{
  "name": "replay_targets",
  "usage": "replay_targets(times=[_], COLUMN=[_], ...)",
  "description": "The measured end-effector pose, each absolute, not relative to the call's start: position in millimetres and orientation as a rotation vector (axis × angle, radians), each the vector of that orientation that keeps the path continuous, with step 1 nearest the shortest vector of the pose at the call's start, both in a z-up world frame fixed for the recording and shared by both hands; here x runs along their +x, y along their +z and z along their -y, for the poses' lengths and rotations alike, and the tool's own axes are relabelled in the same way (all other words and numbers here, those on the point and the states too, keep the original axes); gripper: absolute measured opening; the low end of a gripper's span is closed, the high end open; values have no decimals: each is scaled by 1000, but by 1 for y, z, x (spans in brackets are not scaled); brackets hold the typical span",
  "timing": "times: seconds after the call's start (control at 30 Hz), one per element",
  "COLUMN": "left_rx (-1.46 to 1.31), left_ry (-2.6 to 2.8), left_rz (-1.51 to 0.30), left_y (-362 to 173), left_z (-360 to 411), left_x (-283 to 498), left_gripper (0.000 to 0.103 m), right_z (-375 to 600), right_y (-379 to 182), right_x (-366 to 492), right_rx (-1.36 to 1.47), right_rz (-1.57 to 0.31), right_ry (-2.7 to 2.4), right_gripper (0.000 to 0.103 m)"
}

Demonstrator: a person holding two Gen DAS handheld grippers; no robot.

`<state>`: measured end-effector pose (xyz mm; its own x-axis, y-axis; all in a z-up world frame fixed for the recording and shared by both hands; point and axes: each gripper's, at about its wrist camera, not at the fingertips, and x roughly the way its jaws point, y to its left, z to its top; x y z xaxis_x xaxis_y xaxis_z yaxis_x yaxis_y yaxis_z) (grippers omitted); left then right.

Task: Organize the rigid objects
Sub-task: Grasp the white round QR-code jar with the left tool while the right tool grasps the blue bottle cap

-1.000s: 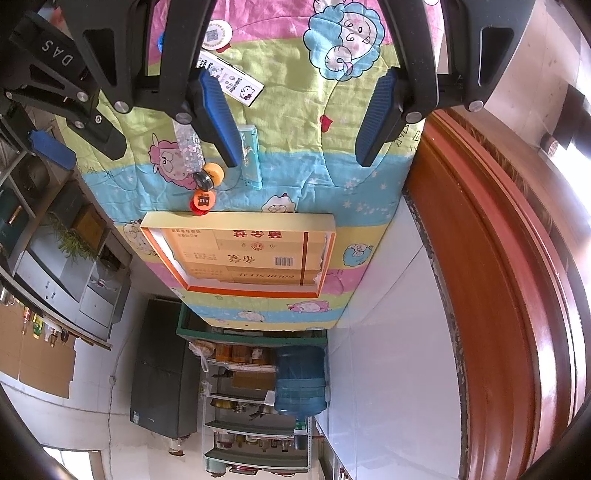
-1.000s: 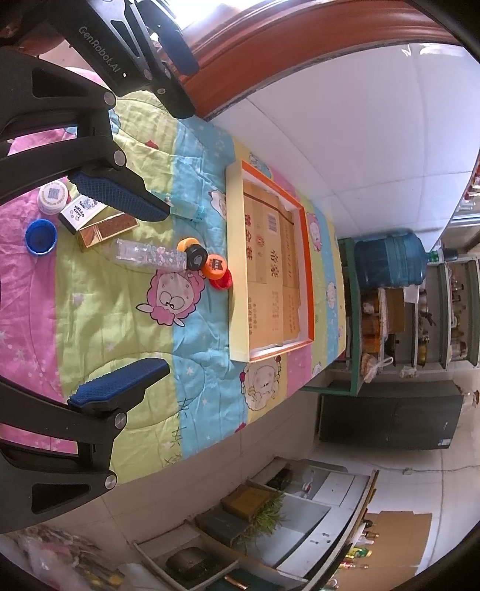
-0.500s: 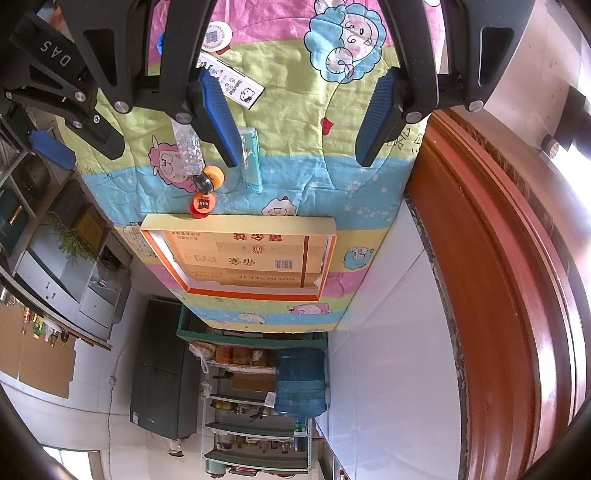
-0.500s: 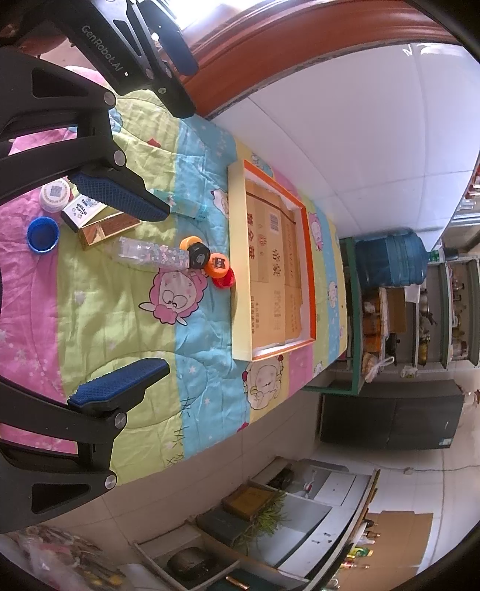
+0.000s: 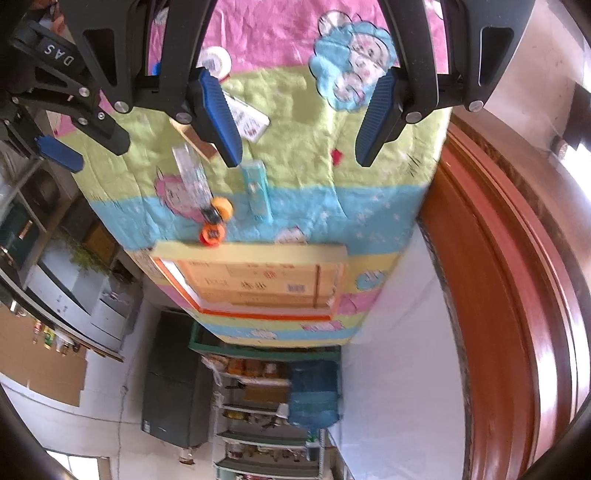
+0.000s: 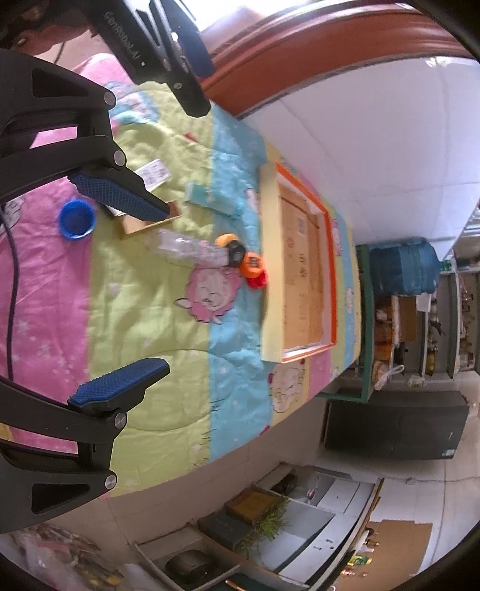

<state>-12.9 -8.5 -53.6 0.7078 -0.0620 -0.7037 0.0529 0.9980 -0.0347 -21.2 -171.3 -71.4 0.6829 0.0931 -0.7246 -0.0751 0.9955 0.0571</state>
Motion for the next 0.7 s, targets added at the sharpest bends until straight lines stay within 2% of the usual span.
replay_targets(times=[0.37, 0.47, 0.7], left_rx=[36, 55, 44], left_ry=[-268, -307, -384], left_rz=[-830, -855, -898], left_y=[-90, -100, -116], left_z=[23, 31, 36], left_x=[-47, -52, -43], left_gripper=[64, 55, 55], right_z=[160, 155, 159], right_y=[-107, -113, -122], right_x=[-51, -55, -56], right_rx=[-54, -93, -102], right_rz=[-872, -886, -914], right_ry=[252, 273, 315], right_gripper=[78, 78, 78])
